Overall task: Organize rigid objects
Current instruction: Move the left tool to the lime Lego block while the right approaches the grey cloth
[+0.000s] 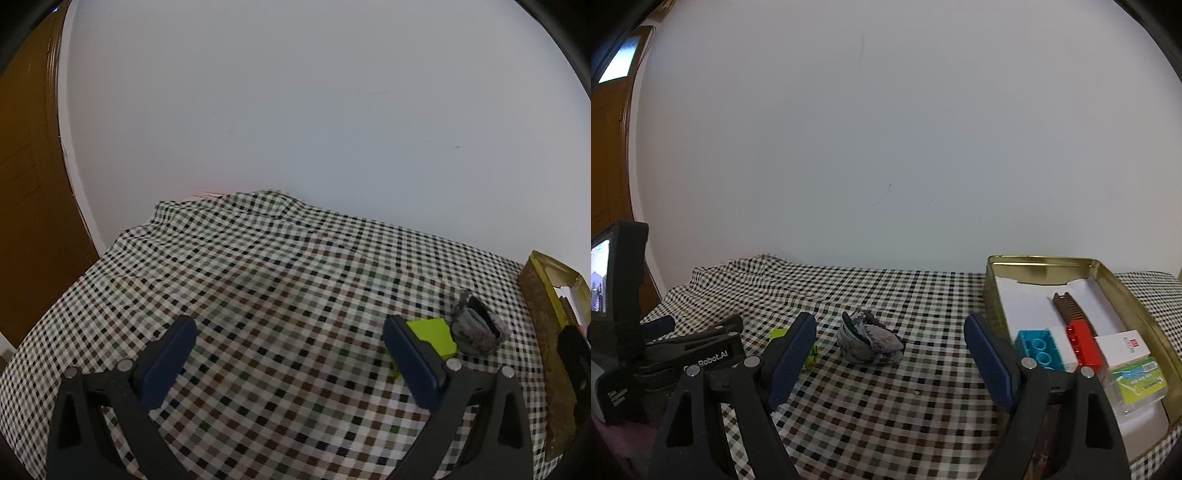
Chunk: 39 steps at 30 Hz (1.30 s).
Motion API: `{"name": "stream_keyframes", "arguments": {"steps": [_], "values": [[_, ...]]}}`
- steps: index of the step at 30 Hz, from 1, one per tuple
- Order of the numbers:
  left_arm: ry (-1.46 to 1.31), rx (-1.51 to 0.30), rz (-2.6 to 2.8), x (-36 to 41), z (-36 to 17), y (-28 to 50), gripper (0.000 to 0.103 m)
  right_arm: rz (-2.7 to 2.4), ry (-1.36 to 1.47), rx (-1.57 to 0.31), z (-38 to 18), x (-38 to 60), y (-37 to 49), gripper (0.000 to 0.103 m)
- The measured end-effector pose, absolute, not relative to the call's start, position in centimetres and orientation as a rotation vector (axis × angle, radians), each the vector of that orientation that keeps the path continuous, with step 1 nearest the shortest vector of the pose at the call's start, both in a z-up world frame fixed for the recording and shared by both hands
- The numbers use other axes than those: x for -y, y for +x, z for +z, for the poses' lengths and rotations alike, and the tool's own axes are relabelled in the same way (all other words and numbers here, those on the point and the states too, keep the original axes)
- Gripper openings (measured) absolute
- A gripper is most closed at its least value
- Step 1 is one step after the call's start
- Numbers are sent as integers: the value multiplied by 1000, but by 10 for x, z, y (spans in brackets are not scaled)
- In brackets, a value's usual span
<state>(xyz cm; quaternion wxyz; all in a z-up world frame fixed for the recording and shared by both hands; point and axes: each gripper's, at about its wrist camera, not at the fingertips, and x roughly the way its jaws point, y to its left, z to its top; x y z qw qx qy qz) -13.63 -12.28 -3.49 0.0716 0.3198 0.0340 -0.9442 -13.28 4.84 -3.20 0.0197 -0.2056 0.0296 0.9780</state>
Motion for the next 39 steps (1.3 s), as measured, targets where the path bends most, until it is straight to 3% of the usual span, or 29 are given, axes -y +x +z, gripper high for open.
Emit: {"name": "stream_keyframes", "arguments": {"steps": [23,29,35,39], "values": [[1066,-116,-2705,142,-47,-149,102,2960,-1191,-136,-65,-44,-220,84],[1077,-101,-2706,140,-46,-148,102,2935,-1347,-165,-79,-44,-233,63],[1073,-109,-2722,142,-45,-146,102,2962,-1332,-188,-78,-49,-223,58],[1036,-160,-2826,136,-40,-141,102,3034,-1162,-233,-63,-56,-201,56]]}}
